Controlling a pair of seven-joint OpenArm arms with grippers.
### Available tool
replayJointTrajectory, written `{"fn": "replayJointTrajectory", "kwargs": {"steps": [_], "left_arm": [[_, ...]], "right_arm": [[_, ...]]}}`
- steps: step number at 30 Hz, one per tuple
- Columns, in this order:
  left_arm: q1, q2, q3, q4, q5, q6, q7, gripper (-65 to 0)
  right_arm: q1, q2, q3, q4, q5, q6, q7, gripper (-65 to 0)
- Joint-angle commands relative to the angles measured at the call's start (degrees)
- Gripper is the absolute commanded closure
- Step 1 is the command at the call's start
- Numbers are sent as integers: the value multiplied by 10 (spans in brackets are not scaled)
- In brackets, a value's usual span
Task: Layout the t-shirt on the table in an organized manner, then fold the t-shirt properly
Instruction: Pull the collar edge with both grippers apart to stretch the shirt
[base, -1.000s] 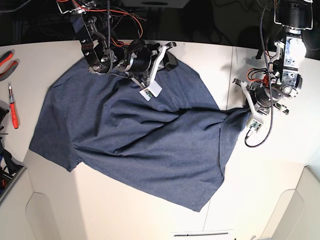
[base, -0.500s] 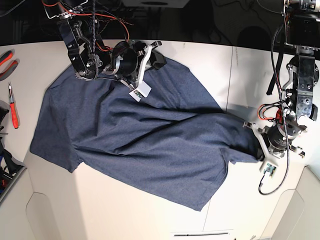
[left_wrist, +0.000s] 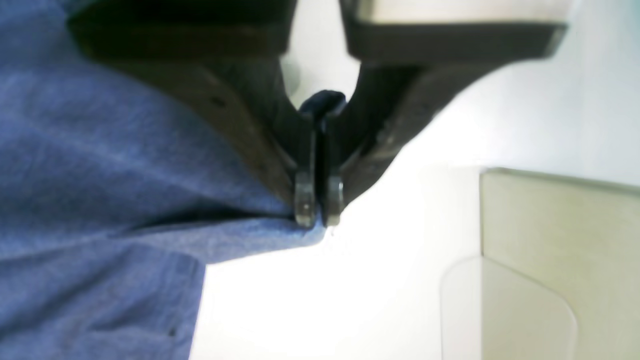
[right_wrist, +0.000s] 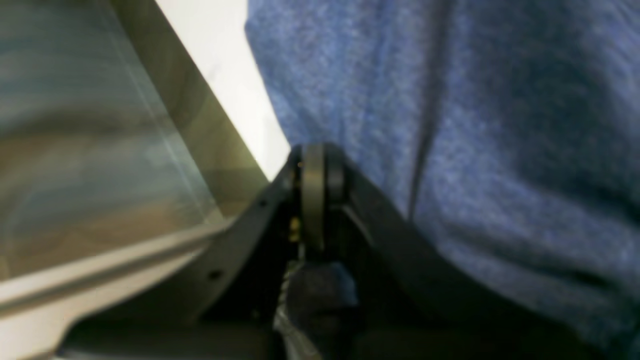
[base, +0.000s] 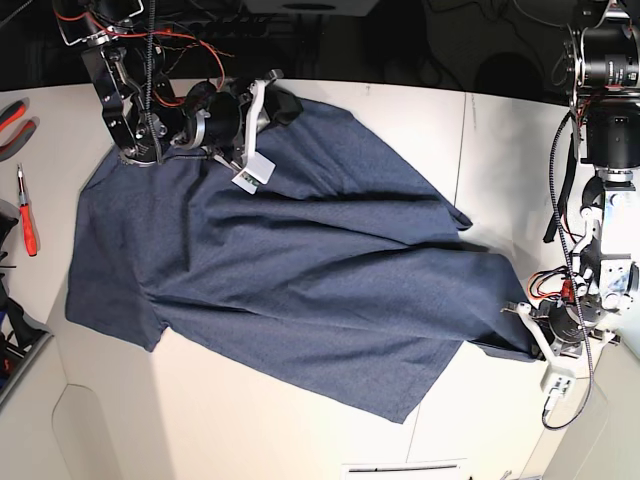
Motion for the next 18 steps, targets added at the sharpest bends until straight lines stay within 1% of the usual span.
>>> {"fn": "replayJointTrajectory", "kwargs": {"steps": [1,5,9,12,15,18], "left_arm": [[-21,-8,-4,-8,0,7,-19,0],[-40,-10,-4,-65,0,7,-46,0],[-52,-17,-4,-90,6,9,-50,0],[-52,-28,-4,-90,21,36,-50,0],[-52,-43,-4,-90,37,55,-38,0],[-50,-58,-4,-90,38,55,-13,0]], "right_arm": [[-5,23,1,-7,-85,-20,-71,0],[-5,43,1,-7,-51,-10,-90,0],[-5,57,1,-7,7,-5,-128,0],[-5,61,1,-6,51,5,-155,0],[-5,64,1,3,94,5,-176,0],[-5,66,2,17,121,5,-185,0]]}}
